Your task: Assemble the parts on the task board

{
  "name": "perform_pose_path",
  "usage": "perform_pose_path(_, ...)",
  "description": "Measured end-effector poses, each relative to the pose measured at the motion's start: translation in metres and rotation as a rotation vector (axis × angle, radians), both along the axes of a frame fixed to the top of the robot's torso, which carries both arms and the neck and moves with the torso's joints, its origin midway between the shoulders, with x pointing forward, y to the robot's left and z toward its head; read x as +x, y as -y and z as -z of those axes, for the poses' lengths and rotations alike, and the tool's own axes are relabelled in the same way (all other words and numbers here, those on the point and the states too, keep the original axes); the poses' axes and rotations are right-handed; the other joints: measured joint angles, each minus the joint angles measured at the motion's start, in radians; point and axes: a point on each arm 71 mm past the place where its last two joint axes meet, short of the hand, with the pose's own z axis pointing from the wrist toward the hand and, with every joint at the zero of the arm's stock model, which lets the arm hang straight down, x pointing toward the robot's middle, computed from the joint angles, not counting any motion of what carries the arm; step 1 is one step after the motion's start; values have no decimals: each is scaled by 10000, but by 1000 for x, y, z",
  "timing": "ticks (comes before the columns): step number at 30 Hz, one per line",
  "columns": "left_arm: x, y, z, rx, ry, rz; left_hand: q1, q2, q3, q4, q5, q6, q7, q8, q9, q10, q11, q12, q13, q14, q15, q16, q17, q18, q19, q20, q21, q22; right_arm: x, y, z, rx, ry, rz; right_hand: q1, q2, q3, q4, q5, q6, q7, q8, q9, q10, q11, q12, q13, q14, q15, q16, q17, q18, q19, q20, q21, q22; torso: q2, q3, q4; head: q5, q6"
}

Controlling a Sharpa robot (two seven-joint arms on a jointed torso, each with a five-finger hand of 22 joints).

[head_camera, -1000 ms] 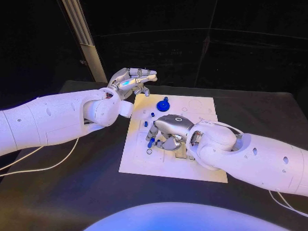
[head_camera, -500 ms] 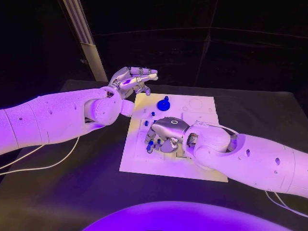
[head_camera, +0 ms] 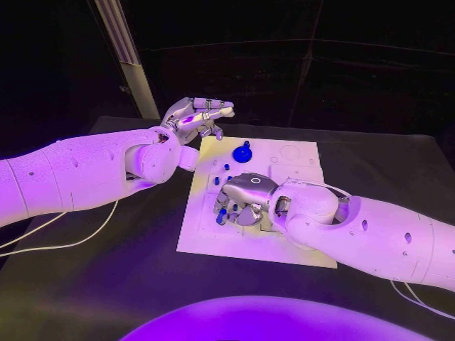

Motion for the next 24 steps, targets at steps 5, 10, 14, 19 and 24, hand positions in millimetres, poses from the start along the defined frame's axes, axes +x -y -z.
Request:
perform_pose_path(5, 0, 0, 0, 2, -3, -2, 0, 0, 0, 0, 0, 0, 0, 0, 0, 0, 0, 0, 0, 0, 0, 0, 0, 1, 0, 0, 0, 0, 0, 0, 0, -103, 129, -24, -25, -25, 0, 0, 0, -9, -8, -6, -1, 0, 0, 0, 10, 0, 0, 0, 11, 0, 0, 0, 0, 0, 0, -2, 0, 9, -5)
perform_pose_path(10, 0, -1, 0, 5, -5, -9, 0, 0, 0, 0, 0, 0, 0, 0, 0, 0, 0, 0, 0, 0, 0, 0, 0, 1, 0, 0, 0, 0, 1, 1, 0, -199, 240, -46, -38, -37, 0, 0, 0, -15, -15, -7, -3, 0, 0, -5, 10, 0, 0, 0, 11, 1, 0, 0, 0, 0, -1, 0, 0, 14, -12)
perform_pose_path(14, 0, -1, 0, 9, -6, -17, 0, 0, 0, 0, 0, 0, 0, 0, 0, 0, 0, 0, 0, 0, 0, 0, 0, 1, 0, 0, 0, 0, 0, 1, 0, -267, 301, -58, -38, -37, -1, 0, 41, -18, -18, -7, -10, 0, 0, 25, 10, 0, 0, 0, 10, 0, 0, 0, 0, -1, 0, 4, 0, 15, -19)
perform_pose_path(19, 0, -2, 0, 14, -8, -28, 0, 0, 0, 0, 0, 0, 0, -1, 0, -36, 36, 0, 0, 0, 0, 0, 0, 1, 0, 0, 0, 0, -1, 3, 0, -354, 346, -89, -38, -37, -1, 0, 41, 9, 9, -9, -28, 0, 0, 25, 10, 0, 0, -1, 10, 0, 0, 0, 0, -1, 1, 8, -5, 32, -38)
perform_pose_path(24, 0, -2, 0, 16, -11, -30, 0, 0, 0, 0, 0, 0, 0, -1, 0, -36, 36, 0, 0, 0, 0, 0, 0, 1, 0, 0, 0, 0, -2, 4, 1, -476, 364, -93, -38, -38, -3, 1, 41, 13, 12, -11, -20, 0, 0, 24, 9, 0, 0, 0, 9, 0, 0, 0, 0, -1, 2, 8, -12, 35, -52)
